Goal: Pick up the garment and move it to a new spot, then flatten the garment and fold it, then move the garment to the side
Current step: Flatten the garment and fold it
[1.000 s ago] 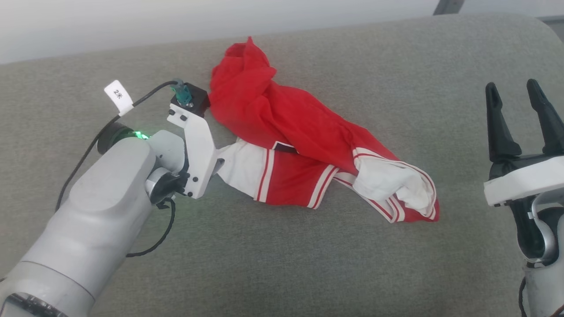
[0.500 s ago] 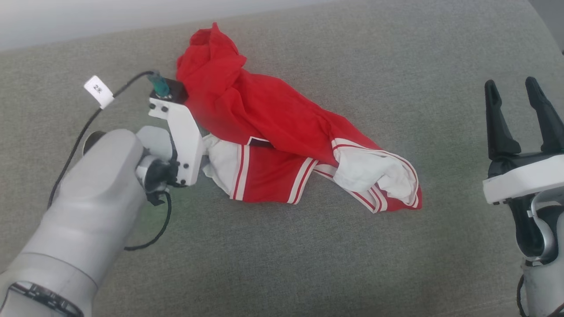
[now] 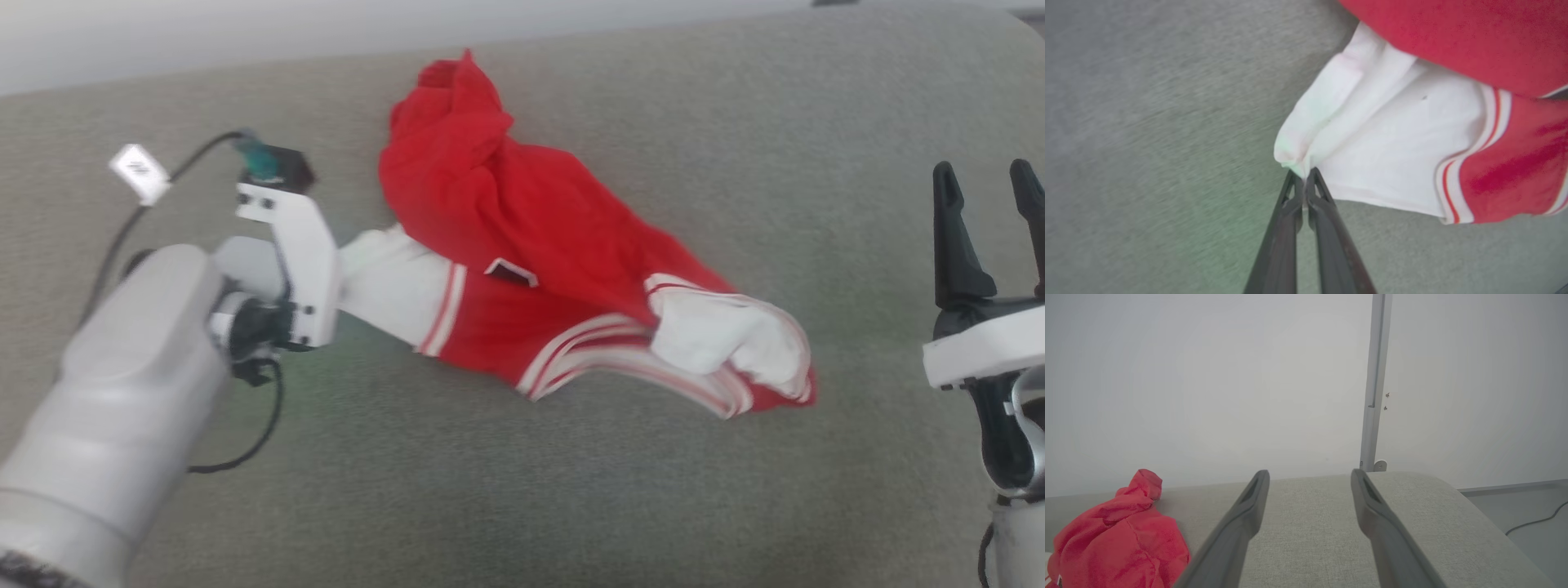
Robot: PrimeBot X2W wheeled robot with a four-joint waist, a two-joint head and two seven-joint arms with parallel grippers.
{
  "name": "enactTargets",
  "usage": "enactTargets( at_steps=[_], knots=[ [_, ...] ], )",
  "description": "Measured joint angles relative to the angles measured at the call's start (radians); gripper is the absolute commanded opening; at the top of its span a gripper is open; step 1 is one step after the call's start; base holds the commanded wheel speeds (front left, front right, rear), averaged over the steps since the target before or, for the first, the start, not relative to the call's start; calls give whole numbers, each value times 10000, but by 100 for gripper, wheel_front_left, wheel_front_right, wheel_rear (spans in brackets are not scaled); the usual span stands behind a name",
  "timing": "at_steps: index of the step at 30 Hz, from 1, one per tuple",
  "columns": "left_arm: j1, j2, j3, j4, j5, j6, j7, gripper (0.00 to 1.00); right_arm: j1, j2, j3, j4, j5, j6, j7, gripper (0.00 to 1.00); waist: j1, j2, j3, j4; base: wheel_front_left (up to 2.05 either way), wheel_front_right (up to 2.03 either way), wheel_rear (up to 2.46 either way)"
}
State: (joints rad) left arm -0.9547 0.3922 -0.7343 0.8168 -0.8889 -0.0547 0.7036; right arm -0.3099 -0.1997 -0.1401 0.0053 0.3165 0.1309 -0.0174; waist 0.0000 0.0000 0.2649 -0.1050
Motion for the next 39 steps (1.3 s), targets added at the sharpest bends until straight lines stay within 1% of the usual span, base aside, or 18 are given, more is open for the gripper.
enactTargets(
  at_steps=[1,4,6,11,14,17,19,22,24,25,26,27,28,35,39],
  knots=[
    [89,232,42,-270,2,73,-2,0,36,40,-25,-27,-2,0,15,100,0,0,-55,94,0,0,0],
    [430,782,232,-1191,-161,489,213,0,198,63,-142,-111,-46,0,98,100,0,0,-221,357,0,0,0],
    [824,1260,322,-1904,-224,886,468,0,245,100,-157,-167,-90,0,176,100,0,0,-333,497,0,0,0],
    [2194,2742,644,-3685,-460,1908,1045,0,381,130,-94,-274,-88,0,267,100,-1,0,-513,645,0,0,0],
    [2993,3302,886,-4581,-606,2481,1068,0,440,136,-12,-318,-79,0,313,100,0,0,-535,604,0,0,0],
    [3819,3591,1049,-5091,-901,2928,997,0,596,138,82,-320,-13,0,360,100,0,0,-556,555,0,0,0],
    [4253,3599,1126,-5290,-1058,3141,918,0,605,134,127,-303,-4,0,370,100,0,0,-582,519,0,0,0],
    [4730,3524,1174,-5461,-1225,3313,836,0,622,132,217,-261,19,0,387,100,0,0,-638,472,0,0,0],
    [4919,3448,1198,-5538,-1304,3336,727,0,640,119,364,-240,54,0,449,100,0,0,-676,456,0,0,0],
    [5004,3413,1244,-5584,-1331,3363,573,25,646,113,449,-236,102,0,460,100,0,0,-696,449,0,0,0],
    [5049,3384,1277,-5613,-1361,3415,487,42,653,88,527,-238,128,0,508,100,0,0,-709,450,0,0,0],
    [5069,3386,1281,-5682,-1363,3411,382,67,660,36,610,-242,155,0,550,100,0,0,-716,456,0,0,0],
    [5096,3382,1333,-5751,-1361,3411,209,100,668,-6,715,-249,207,0,616,100,0,0,-719,473,0,0,0],
    [5217,3478,1781,-6412,-966,3419,-1277,100,813,-466,1881,-343,809,0,1348,100,0,0,-741,741,0,0,0],
    [5380,3478,2040,-6847,-518,3354,-2633,100,897,-867,2765,-439,1350,0,2119,100,0,0,-745,982,0,0,0]
  ],
)
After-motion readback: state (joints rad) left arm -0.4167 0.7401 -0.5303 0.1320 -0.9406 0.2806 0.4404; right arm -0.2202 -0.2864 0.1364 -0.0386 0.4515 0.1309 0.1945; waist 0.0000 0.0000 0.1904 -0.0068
